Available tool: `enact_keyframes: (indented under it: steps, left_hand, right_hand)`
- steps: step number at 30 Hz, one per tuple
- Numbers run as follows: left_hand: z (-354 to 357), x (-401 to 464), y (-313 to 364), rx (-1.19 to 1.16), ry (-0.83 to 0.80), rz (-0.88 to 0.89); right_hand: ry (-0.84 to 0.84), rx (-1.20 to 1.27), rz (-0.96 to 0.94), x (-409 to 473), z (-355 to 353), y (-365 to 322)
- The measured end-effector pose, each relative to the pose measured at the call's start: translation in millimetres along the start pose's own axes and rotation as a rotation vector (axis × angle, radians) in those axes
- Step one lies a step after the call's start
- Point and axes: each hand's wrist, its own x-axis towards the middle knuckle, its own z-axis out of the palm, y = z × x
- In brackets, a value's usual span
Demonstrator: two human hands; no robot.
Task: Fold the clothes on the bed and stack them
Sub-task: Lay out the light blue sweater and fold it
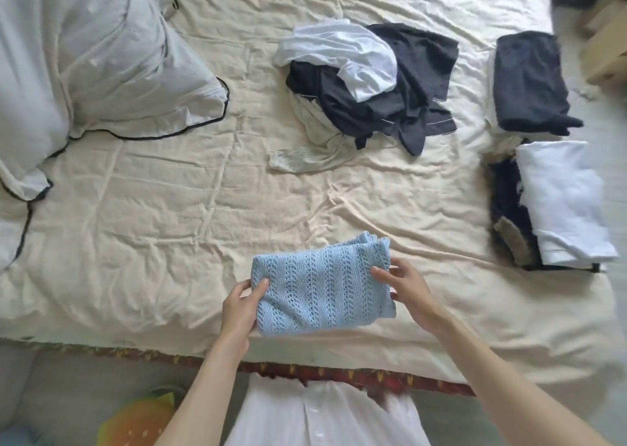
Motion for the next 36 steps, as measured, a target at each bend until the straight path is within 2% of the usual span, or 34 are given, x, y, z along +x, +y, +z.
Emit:
enact_keyframes:
  steps: [5,10,15,19,23,28,36]
  left_hand:
    - [22.1,-37.7,10.8,0.158,-0.119,0.098]
    - [53.0,-78.2,10.4,0.254,-0.237,0.132]
    - [100.1,-111.8,18.4,0.315,-0.343,0.138]
    - [152.6,-126.8,36.6,0.396,-0.406,0.216]
    - [231.0,-133.7,72.3,0.495,-0.423,0.319]
    - [361.9,-139.4,123.9,0.624,-0.397,0.501]
    - [554.1,-133.7,189.9,0.863,-0.381,0.949]
  right_hand:
    - [0.079,0.115,0.019,-68.9,-37.3,28.5]
    - [0.235,0.284,0.021,-121.9,-69.6,58.6]
    - [0.330,0.421,0.046,-150.1,-108.1,87.8]
    - [0.350,0.503,0.084,-154.7,-147.5,101.0]
    - [0.356,0.611,0.090,-143.4,-202.7,92.9]
    - [0.354,0.738,0.042,-111.4,-287.6,73.1]
    - [0.431,0.989,-0.066,-30.3,-388.4,33.3]
